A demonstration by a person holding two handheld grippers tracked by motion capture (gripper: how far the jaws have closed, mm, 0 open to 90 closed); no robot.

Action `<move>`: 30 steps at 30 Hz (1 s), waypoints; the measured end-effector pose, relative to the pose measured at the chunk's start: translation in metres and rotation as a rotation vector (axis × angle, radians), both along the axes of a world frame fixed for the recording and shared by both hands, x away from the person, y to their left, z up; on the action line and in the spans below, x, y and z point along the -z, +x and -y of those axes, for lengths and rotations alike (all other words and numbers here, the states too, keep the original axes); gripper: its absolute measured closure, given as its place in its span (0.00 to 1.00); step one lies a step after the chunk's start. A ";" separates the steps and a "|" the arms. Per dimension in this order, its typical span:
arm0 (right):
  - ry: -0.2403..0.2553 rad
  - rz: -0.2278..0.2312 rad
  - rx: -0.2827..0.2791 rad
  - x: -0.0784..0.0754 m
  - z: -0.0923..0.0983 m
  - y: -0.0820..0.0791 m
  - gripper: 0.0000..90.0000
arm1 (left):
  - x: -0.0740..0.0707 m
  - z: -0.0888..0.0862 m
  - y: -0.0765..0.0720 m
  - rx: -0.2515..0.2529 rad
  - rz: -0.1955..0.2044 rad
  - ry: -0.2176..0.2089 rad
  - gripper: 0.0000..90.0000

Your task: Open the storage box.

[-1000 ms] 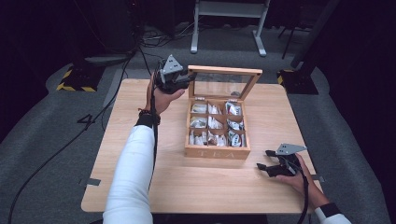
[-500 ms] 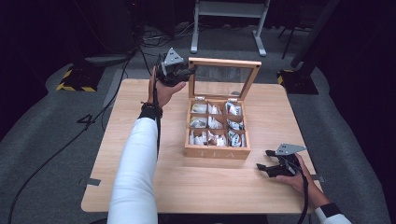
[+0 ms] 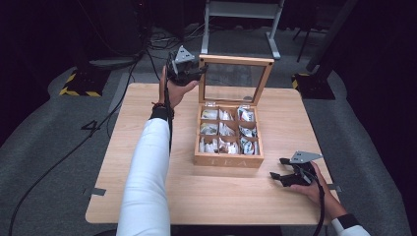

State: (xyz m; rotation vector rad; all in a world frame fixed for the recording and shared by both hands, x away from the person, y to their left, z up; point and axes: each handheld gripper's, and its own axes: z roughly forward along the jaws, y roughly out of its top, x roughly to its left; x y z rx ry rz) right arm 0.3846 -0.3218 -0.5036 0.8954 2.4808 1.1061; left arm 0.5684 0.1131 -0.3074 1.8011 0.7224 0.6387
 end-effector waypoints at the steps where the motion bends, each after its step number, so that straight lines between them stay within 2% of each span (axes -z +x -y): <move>1: 0.003 0.000 0.003 0.000 0.000 0.000 0.26 | 0.000 0.000 0.001 -0.001 -0.003 0.001 0.73; 5: 0.002 0.001 0.003 0.000 0.000 0.000 0.26 | 0.000 0.001 0.006 -0.011 -0.001 0.001 0.72; 10: 0.003 0.000 0.002 0.000 0.000 0.000 0.26 | 0.002 0.002 0.012 -0.020 -0.009 -0.025 0.72; 23: 0.003 -0.001 0.003 0.000 0.000 0.000 0.27 | 0.004 0.004 0.024 -0.047 -0.017 -0.015 0.71; 30: 0.002 -0.002 0.004 0.000 0.000 0.000 0.27 | 0.009 0.005 0.030 -0.060 -0.030 -0.030 0.71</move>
